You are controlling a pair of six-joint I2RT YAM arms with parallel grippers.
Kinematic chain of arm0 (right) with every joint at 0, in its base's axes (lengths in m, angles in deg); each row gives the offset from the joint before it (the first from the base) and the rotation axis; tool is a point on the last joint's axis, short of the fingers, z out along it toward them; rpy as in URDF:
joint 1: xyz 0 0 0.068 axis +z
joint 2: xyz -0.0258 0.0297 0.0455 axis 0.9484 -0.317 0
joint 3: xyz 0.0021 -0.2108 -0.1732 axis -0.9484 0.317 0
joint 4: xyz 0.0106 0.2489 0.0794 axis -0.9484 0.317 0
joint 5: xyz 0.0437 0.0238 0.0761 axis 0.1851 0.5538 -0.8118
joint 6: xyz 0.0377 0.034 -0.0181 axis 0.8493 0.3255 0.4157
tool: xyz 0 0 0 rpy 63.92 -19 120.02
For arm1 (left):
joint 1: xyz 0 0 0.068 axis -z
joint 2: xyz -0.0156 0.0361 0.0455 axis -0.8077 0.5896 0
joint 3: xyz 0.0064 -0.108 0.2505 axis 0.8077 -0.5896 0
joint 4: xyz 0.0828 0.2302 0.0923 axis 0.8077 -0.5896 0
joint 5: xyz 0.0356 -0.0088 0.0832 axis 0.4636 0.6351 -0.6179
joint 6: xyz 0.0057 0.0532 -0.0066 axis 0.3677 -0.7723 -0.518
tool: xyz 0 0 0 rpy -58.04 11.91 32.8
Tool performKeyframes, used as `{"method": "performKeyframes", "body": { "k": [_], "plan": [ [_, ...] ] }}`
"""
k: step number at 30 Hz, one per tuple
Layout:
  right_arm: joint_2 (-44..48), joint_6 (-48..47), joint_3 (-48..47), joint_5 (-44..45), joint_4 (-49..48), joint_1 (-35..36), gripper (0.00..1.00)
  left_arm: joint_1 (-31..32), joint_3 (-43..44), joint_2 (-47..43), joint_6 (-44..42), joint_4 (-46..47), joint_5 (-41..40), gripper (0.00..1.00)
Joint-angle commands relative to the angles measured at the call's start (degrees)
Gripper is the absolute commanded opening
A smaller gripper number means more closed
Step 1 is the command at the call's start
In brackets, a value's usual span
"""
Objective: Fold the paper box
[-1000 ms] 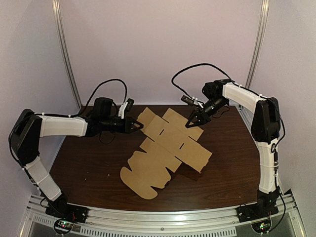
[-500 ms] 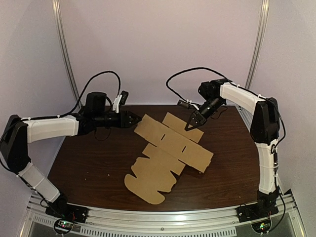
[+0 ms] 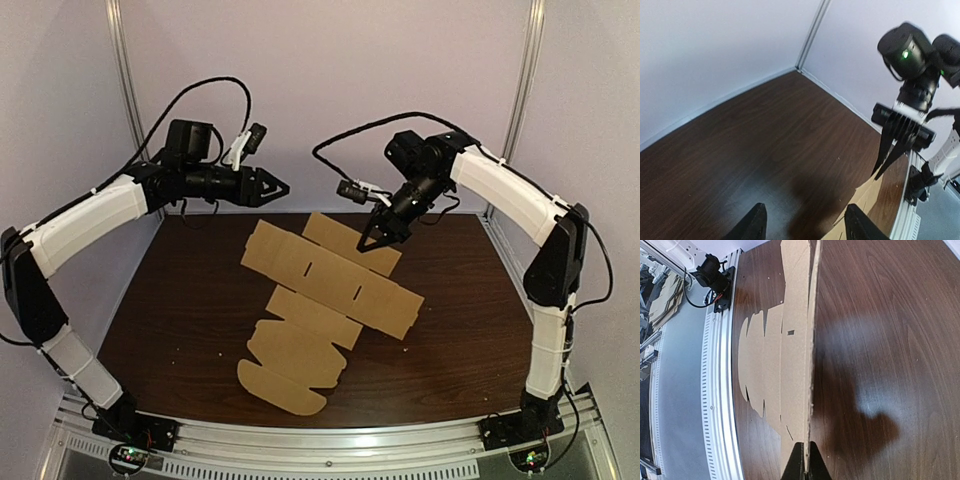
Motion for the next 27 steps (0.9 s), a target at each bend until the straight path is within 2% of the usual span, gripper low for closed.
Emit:
{"method": "performKeyframes", "body": {
  "k": [1,3,8,15,23,26,27],
  "plan": [
    [1.66,0.26,-2.72,-3.24,12.39,0.34,0.0,-0.09,2.97,4.04,-5.36,-9.1,12.24,0.56],
    [1.31,0.88,-2.72,-3.93,12.55,0.35,0.0,-0.02,2.49,4.09,-4.75,-7.1,15.65,0.58],
    [0.84,0.82,-3.19,-4.99,12.66,0.35,0.0,0.87,1.95,4.61,-4.39,-4.93,16.25,0.6],
    [-0.05,1.91,-4.62,-7.09,12.63,0.34,0.0,3.23,3.16,6.54,-5.5,-5.03,14.89,0.55],
    [-1.99,2.68,-5.84,-8.57,13.83,0.27,0.0,6.75,6.92,8.62,-9.98,-8.54,10.11,0.39],
    [-2.09,2.66,-5.84,-9.18,13.76,0.32,0.0,7.55,7.15,8.82,-10.4,-8.32,9.21,0.39],
    [-2.09,2.63,-5.84,-9.39,13.88,0.26,0.0,7.68,7.17,8.75,-10.59,-8.13,8.49,0.42]
  ]
}}
